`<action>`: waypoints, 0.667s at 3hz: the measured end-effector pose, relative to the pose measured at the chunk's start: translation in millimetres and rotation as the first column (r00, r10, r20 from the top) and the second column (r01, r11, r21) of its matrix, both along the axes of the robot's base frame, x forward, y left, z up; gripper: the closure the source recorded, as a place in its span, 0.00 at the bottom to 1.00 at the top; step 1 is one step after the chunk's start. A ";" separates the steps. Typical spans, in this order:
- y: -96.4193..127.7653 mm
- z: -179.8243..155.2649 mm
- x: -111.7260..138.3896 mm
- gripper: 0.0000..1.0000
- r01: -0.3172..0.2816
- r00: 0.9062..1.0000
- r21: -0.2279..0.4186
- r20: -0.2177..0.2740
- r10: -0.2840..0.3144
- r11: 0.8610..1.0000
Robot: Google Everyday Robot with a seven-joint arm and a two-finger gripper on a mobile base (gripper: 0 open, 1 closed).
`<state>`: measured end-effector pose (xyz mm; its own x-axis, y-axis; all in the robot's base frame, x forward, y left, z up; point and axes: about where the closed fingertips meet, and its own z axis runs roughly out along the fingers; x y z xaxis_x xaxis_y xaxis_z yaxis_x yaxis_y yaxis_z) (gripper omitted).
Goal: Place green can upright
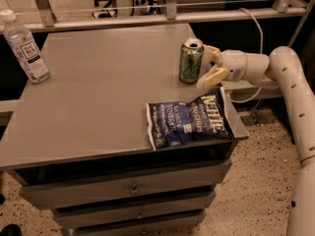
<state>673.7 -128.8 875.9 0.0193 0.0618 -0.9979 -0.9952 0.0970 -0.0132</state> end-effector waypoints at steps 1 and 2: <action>-12.5 24.8 -11.3 0.00 0.034 0.999 -0.076 0.041 -0.031 0.997; -38.9 81.5 -37.6 0.00 0.144 0.985 -0.259 0.130 -0.113 0.955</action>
Offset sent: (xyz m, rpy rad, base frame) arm -0.0758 -0.0863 0.1664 -0.5338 -0.2168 -0.2705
